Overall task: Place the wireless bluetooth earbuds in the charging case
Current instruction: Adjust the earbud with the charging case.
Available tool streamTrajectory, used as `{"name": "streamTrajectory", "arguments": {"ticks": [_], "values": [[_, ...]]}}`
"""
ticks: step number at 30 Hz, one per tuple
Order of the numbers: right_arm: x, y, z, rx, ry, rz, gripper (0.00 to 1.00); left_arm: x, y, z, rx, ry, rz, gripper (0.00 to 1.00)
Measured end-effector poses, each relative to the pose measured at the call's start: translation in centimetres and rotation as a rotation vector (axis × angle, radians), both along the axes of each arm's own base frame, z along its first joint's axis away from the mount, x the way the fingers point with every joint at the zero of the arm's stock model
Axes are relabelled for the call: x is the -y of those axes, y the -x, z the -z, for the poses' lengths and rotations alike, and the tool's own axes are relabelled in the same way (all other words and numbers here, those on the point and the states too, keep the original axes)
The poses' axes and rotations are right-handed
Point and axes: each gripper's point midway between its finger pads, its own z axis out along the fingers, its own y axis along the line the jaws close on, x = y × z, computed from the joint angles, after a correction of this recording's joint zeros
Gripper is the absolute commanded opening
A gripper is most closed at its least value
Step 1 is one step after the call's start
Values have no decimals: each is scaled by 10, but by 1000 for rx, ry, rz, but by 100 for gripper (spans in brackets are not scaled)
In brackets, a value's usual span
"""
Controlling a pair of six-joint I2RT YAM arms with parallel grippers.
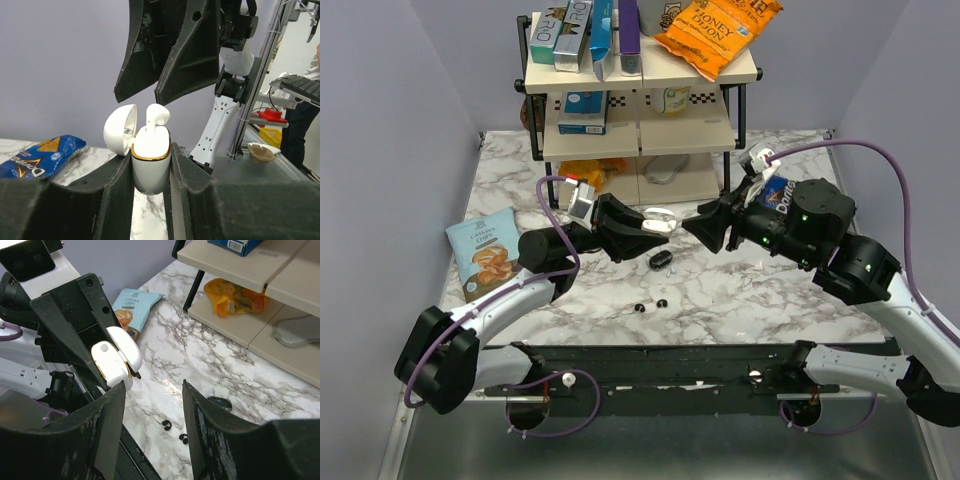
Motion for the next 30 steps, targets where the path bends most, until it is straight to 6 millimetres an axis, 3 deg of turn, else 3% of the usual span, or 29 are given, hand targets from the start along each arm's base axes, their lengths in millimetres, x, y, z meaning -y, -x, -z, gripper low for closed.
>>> {"name": "streamTrajectory", "arguments": {"ticks": [30], "values": [[-14,-1,9,-28,23,-48,62,0,-3,2,-16,-4,-3,0]]}}
